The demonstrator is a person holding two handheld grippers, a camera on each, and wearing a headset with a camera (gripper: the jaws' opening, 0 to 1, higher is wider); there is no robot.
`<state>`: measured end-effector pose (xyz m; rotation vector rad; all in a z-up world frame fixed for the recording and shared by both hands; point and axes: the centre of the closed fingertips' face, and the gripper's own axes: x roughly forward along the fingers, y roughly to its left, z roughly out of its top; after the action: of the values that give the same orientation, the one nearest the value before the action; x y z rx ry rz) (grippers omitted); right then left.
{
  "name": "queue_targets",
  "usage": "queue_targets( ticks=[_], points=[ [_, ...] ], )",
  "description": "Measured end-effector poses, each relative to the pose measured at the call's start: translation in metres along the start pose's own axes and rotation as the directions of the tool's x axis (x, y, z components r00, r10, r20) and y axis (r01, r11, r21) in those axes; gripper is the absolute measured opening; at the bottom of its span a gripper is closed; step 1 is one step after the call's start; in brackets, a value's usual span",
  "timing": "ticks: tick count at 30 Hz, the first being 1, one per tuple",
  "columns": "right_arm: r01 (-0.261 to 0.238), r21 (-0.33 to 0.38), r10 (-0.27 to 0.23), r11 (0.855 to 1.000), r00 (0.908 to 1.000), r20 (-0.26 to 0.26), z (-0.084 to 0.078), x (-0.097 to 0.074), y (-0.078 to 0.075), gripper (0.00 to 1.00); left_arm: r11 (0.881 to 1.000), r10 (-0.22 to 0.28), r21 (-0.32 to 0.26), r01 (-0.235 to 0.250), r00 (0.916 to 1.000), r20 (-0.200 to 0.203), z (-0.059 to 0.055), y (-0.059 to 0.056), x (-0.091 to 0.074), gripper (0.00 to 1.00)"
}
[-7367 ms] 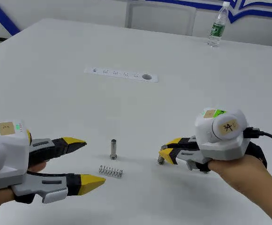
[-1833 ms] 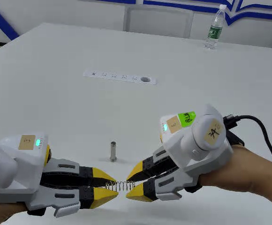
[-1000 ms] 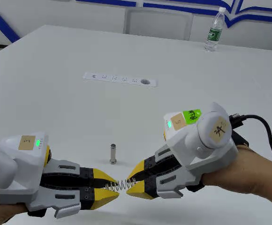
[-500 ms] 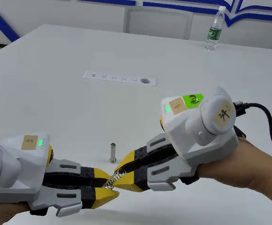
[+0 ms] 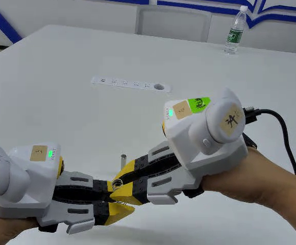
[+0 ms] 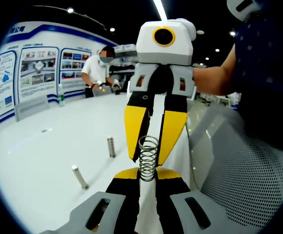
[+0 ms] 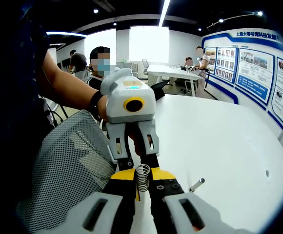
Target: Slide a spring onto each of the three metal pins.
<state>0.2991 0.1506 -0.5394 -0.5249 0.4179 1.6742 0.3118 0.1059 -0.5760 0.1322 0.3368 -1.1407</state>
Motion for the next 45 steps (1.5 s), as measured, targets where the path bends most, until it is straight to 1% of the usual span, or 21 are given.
queue_targets(
  ticks=[7, 19, 21, 22, 24, 26, 29, 33, 36, 42, 45],
  points=[
    [0.019, 0.019, -0.019, 1.0, 0.9997, 0.012, 0.002, -0.003, -0.005, 0.11, 1.0, 0.019, -0.005, -0.019, 0.9998, 0.011, 0.002, 0.005, -0.005, 0.1],
    [0.025, 0.025, -0.025, 0.999, 0.9997, 0.003, -0.001, -0.004, -0.007, 0.11, 0.999, 0.033, -0.008, -0.033, 0.9994, 0.007, 0.0, 0.008, -0.009, 0.1],
    [0.028, 0.024, -0.028, 0.999, 0.9996, 0.003, -0.001, -0.003, -0.008, 0.11, 0.999, 0.047, 0.0, -0.047, 0.9989, 0.003, -0.001, 0.01, -0.008, 0.11],
    [0.027, 0.025, -0.028, 0.999, 0.9996, 0.004, -0.001, -0.003, -0.008, 0.11, 0.999, 0.052, 0.001, -0.052, 0.9987, -0.001, -0.001, 0.011, -0.008, 0.12],
    [0.027, 0.026, -0.027, 0.999, 0.9996, 0.01, 0.001, -0.003, -0.008, 0.11, 0.998, 0.069, 0.006, -0.069, 0.9976, -0.008, -0.002, 0.013, -0.008, 0.16],
    [0.029, 0.024, -0.029, 0.999, 0.9995, 0.011, 0.002, -0.004, -0.009, 0.11, 0.997, 0.076, 0.003, -0.076, 0.997, -0.009, -0.002, 0.015, -0.008, 0.2],
    [0.035, 0.024, -0.035, 0.999, 0.9993, 0.008, 0.002, -0.004, -0.011, 0.11, 0.996, 0.089, 0.007, -0.089, 0.996, -0.008, -0.002, 0.017, -0.01, 0.21],
    [0.048, 0.024, -0.048, 0.999, 0.9988, 0.006, 0.002, -0.006, -0.014, 0.11, 0.994, 0.111, 0.003, -0.111, 0.9937, -0.015, -0.004, 0.021, -0.013, 0.28],
    [0.065, 0.027, -0.066, 0.997, 0.9978, 0.007, 0.002, -0.008, -0.019, 0.11, 0.992, 0.127, 0.001, -0.127, 0.9917, -0.019, -0.006, 0.024, -0.016, 0.31],
    [0.119, 0.043, -0.12, 0.992, 0.9928, 0.005, 0.0, -0.015, -0.035, 0.11, 0.984, 0.175, -0.017, -0.175, 0.9843, -0.021, -0.008, 0.033, -0.024, 0.39],
    [0.139, 0.05, -0.139, 0.989, 0.9903, 0.005, 0.001, -0.017, -0.043, 0.11, 0.982, 0.187, -0.021, -0.188, 0.9822, -0.019, -0.008, 0.035, -0.026, 0.42]
  ],
)
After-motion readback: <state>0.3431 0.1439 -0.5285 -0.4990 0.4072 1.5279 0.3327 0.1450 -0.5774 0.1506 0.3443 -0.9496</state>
